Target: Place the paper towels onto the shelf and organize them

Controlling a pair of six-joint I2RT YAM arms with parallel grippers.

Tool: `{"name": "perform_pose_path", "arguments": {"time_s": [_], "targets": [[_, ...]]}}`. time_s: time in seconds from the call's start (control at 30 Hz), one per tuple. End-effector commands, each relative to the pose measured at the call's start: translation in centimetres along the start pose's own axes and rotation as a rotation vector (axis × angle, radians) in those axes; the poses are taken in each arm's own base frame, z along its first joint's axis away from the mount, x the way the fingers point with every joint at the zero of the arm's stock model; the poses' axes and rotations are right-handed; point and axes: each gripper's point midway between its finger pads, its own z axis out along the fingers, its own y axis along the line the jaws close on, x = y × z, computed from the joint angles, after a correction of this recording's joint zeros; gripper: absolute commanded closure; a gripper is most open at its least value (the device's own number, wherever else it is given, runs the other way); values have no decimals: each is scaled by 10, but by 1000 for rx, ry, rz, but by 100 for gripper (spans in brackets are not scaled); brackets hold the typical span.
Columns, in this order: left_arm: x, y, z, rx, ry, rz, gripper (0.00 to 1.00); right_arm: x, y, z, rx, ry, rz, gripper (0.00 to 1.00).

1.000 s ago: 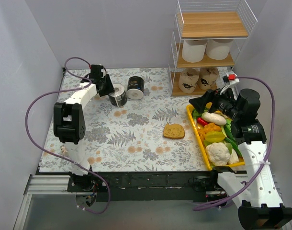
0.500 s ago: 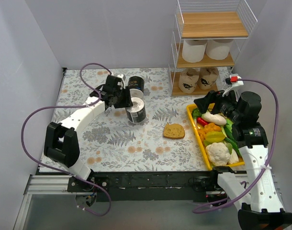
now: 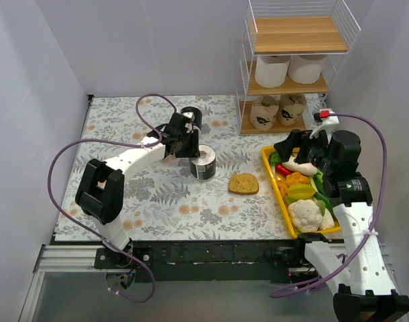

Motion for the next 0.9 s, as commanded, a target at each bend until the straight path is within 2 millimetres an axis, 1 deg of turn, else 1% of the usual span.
{"name": "perform_pose_path", "arguments": {"time_s": [0.0, 0.03, 0.07, 0.1, 0.13, 0.17, 0.2, 0.23, 0.27, 0.3, 0.33, 0.37, 0.4, 0.43, 0.47, 0.5, 0.53, 0.57, 0.6, 0.63, 0.67, 0.7, 0.73, 0.77, 0.83, 0.87], "targets": [[-19, -17, 0, 53, -72, 7, 60, -7, -5, 0, 24, -7, -27, 12], [-19, -18, 1, 57, -68, 15, 55, -5, -5, 1, 26, 2, -28, 12], [-23, -20, -1, 59, -79, 15, 45, -4, -5, 2, 23, 13, -28, 12], [-25, -20, -3, 58, -83, 13, 42, -2, -6, 3, 26, 30, -30, 12], [-29, -22, -7, 60, -99, 12, 38, 0, -7, 4, 26, 45, -31, 12], [-39, -23, -16, 58, -136, 12, 30, 2, -6, 5, 27, 58, -36, 12], [-45, -25, -21, 60, -154, 12, 27, 1, -4, 7, 29, 71, -40, 12], [-50, -28, -26, 68, -170, 15, 26, 5, -4, 8, 34, 91, -41, 13], [-56, -31, -35, 76, -188, 21, 24, 5, 2, 10, 30, 96, -52, 13], [-69, -30, -42, 58, -225, 22, 18, 7, 6, 13, 22, 105, -60, 13], [-74, -32, -48, 56, -241, 25, 14, 7, 13, 16, 14, 102, -61, 14], [-76, -30, -52, 44, -246, 33, 10, 10, 27, 19, -1, 111, -86, 14], [-87, -30, -63, 33, -283, 30, 6, 15, 34, 25, -6, 131, -93, 14], [-91, -28, -69, 24, -299, 31, 5, 15, 44, 28, -17, 135, -96, 14], [-94, -25, -74, 14, -314, 30, 4, 20, 58, 32, -26, 150, -118, 14], [-102, -17, -86, -8, -353, 17, 2, 27, 64, 40, -26, 183, -125, 14], [-100, -10, -88, -26, -358, 9, 2, 25, 72, 43, -34, 183, -126, 16], [-101, -4, -93, -39, -374, -1, 2, 28, 88, 47, -60, 189, -137, 17], [-108, 12, -105, -60, -404, -35, 2, 35, 94, 56, -64, 213, -144, 17], [-98, 26, -101, -90, -390, -57, 2, 37, 103, 59, -76, 215, -153, 18], [-96, 37, -103, -108, -396, -81, 2, 40, 119, 67, -95, 217, -176, 19], [-95, 58, -104, -145, -399, -124, 2, 41, 128, 71, -103, 217, -185, 19], [-93, 70, -113, -181, -425, -149, 2, 43, 136, 76, -110, 219, -199, 21], [-78, 91, -107, -233, -405, -173, 2, 50, 152, 84, -133, 235, -229, 22], [-65, 106, -110, -282, -416, -194, 2, 55, 169, 93, -162, 249, -260, 23], [-50, 116, -110, -311, -417, -199, 2, 61, 181, 95, -188, 262, -278, 24]]}}
